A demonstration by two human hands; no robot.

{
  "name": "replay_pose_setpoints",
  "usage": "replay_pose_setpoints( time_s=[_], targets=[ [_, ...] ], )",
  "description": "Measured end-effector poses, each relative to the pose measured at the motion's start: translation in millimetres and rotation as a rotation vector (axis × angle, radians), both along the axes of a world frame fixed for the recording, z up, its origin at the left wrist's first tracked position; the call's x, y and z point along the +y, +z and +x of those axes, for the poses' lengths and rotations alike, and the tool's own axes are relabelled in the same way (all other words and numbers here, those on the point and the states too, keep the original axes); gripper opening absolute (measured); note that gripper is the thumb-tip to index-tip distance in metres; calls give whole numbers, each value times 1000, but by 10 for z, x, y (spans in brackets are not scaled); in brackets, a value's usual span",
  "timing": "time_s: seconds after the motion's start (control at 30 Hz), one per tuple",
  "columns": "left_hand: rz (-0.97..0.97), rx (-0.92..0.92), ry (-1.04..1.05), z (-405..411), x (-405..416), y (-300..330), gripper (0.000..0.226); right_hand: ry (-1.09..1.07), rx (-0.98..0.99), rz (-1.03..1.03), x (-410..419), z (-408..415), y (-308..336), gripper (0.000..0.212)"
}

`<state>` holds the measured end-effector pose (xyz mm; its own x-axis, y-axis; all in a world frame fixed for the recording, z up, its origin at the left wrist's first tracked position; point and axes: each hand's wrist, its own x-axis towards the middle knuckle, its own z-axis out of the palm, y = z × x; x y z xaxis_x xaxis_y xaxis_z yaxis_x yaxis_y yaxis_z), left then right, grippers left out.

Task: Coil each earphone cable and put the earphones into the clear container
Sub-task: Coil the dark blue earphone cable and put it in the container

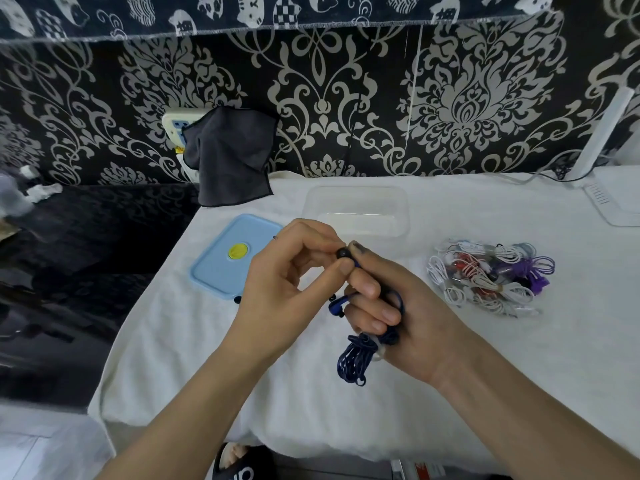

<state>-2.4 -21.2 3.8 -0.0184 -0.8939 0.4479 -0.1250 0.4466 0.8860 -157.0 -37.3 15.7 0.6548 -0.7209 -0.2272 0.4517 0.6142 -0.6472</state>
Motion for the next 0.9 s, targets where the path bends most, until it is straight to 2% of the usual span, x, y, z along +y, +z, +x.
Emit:
replay_pose_setpoints(
  time_s=[0.13, 0.37, 0.67, 0.9],
  targets=[
    [-33, -120, 59, 17, 22, 26, 13, -21, 33, -25, -21, 2, 22, 45],
    [-116, -259, 71, 47, 11, 19, 12, -59, 42, -11, -46, 18, -10, 22],
    [-93, -166, 41, 24, -7, 12, 11, -70, 11, 35, -44, 3, 14, 34],
    [-175, -226, 77, 51, 8, 1, 15, -48, 38, 52, -3, -2, 50, 43]
  ],
)
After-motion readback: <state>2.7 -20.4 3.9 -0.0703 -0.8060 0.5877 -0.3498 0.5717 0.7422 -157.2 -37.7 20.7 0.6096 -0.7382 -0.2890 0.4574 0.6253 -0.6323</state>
